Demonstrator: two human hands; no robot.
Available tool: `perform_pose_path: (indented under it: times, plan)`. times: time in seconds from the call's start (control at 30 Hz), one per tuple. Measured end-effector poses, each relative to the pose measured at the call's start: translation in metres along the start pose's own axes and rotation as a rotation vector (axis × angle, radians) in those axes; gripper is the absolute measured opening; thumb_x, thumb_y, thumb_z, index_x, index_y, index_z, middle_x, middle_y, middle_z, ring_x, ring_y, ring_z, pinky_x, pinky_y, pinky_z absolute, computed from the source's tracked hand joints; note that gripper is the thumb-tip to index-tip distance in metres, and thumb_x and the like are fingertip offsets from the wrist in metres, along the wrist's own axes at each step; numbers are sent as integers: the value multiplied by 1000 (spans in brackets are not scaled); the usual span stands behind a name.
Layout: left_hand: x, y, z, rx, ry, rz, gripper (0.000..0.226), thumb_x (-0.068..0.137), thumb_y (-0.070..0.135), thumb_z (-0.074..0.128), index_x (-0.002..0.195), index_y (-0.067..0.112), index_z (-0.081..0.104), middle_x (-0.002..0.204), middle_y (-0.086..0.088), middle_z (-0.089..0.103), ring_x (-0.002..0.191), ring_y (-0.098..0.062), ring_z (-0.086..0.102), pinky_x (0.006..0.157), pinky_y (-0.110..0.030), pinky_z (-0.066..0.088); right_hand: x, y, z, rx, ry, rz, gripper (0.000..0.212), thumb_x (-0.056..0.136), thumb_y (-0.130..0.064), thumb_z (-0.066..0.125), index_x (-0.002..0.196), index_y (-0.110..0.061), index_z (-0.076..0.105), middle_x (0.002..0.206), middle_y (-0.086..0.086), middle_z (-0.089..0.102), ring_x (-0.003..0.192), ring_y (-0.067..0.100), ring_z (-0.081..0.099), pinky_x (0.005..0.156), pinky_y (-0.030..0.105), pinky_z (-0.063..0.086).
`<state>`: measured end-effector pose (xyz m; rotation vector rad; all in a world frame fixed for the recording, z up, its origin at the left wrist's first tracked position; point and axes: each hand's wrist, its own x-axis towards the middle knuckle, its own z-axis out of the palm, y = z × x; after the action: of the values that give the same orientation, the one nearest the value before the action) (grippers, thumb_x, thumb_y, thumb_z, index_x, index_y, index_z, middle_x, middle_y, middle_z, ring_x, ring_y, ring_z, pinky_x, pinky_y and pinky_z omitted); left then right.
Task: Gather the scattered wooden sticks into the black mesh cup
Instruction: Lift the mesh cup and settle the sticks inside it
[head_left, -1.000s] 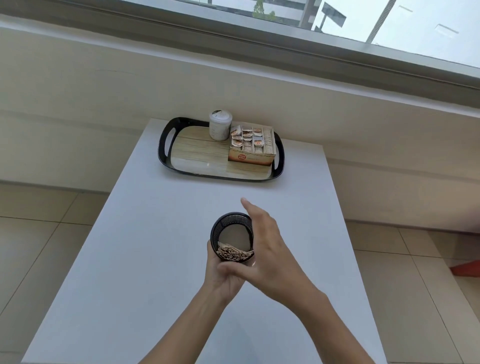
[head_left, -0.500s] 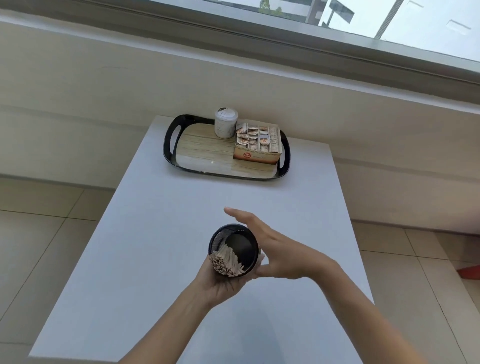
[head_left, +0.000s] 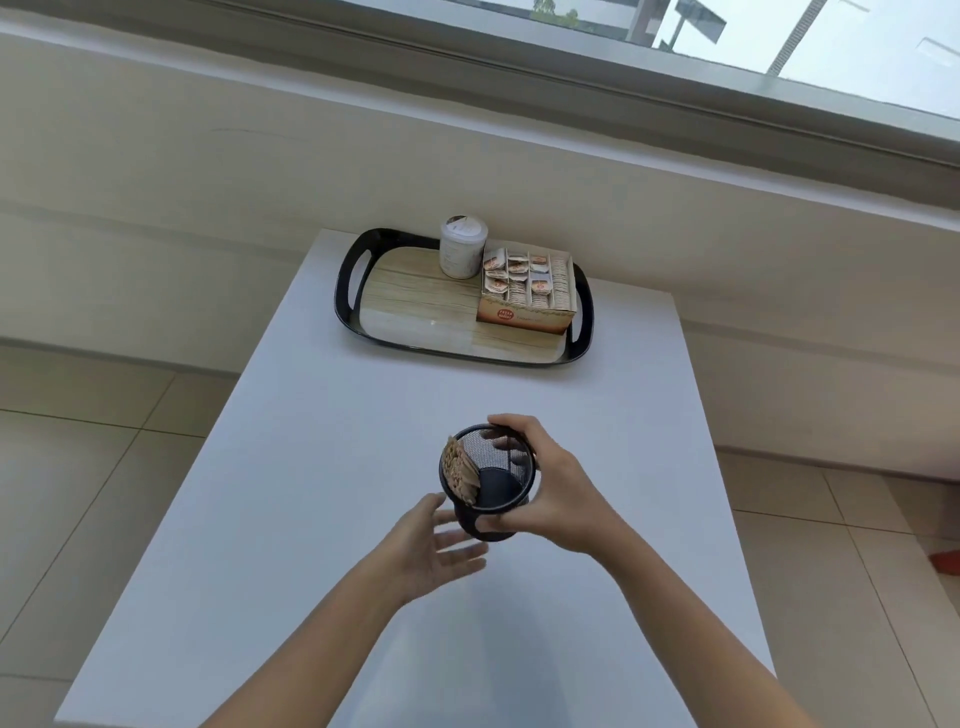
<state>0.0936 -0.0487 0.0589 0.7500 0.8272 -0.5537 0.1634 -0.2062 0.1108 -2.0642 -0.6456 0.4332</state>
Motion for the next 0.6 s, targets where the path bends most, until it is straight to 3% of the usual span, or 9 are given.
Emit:
perform_pose_path:
  times: [0.1,0.17,0.27,0.33,0.43,0.6]
  plan:
    - [15,-1,-8,94,201,208,32,101,22,42,122,2,54,132,-17,54,114,-33,56,97,-42,47,11,5,3,5,119,75,94,49,-29,92,130,-30,44,119,-18,58,111,-3,54,92,12,43]
    - [22,-5,-12,312,335,342,31,101,24,41,127,11,54,138,-8,51,123,-25,50,103,-37,42,20,9,5,-6,196,112,95,48,-33,92,130,-30,44,118,-19,57,109,-5,53,88,7,41]
    - [33,-8,-24,664,494,601,31,100,20,44,130,20,52,142,0,48,127,-16,44,103,-30,35,35,14,9,-33,326,156,95,46,-36,91,129,-29,44,118,-18,56,107,0,53,89,15,44]
    - [42,-8,-31,836,518,731,36,98,15,48,134,18,48,149,-1,41,138,-18,35,114,-34,27,48,16,12,-42,414,184,93,46,-38,90,126,-31,44,116,-19,55,106,0,53,88,16,44]
    - [64,-2,-39,1081,565,772,45,97,20,50,142,17,40,158,1,25,148,-19,14,121,-40,6,73,17,16,-51,500,211,94,47,-41,89,128,-30,43,118,-17,54,107,1,51,86,16,41]
    - [95,6,-53,1341,608,765,56,100,32,43,151,18,24,162,1,6,150,-20,2,121,-44,2,120,25,19,-69,601,242,95,49,-47,89,129,-24,43,122,-11,54,114,9,52,87,20,41]
